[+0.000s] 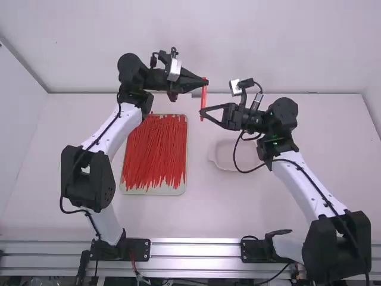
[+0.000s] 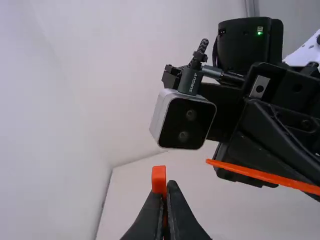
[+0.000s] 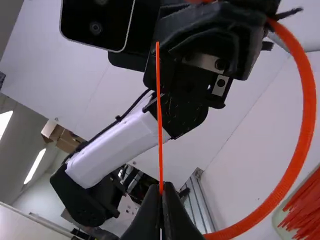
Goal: Fasten the cable tie
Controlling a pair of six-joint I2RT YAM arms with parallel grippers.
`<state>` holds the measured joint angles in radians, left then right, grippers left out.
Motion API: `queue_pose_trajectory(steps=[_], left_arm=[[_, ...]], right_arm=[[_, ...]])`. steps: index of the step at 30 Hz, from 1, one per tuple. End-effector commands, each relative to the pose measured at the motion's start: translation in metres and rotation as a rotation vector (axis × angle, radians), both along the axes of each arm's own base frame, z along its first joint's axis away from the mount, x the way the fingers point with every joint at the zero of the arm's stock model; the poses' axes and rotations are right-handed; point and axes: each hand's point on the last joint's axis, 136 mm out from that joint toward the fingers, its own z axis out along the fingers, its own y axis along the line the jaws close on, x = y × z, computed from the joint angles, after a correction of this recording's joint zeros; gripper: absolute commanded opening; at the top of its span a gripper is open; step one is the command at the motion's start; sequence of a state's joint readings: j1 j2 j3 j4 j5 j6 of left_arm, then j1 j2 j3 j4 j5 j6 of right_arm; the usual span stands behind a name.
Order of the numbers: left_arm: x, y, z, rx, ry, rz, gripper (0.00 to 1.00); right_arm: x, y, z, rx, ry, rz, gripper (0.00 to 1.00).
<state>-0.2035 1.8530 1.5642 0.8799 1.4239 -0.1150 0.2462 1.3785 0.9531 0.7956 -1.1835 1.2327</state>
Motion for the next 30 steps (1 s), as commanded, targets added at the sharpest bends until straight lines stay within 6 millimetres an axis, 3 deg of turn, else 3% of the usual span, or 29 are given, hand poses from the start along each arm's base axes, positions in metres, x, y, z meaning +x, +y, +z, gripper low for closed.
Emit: queue_pose_trajectory(steps=[1,22,30], left_arm=[[-0.0046,-0.0020,0.0013,-0.002,-0.040,-0.013,0.02],[-0.0016,-0.0022,-0.0008,0.000,-0.013,-0.005,0.02],[-0.0106,-0.0014,-0.0034,0.014,-0.102,-0.048,0.02]], right_arm=[[0.0006,0.0009,-0.0011,0.004,0.013,-0.002,0.00],[0.0067,0.0013,0.0004,0.015,0.021,-0.039,0.00],[0.0070,0.0019,0.0003,0.017,0.030,-0.040,0.00]])
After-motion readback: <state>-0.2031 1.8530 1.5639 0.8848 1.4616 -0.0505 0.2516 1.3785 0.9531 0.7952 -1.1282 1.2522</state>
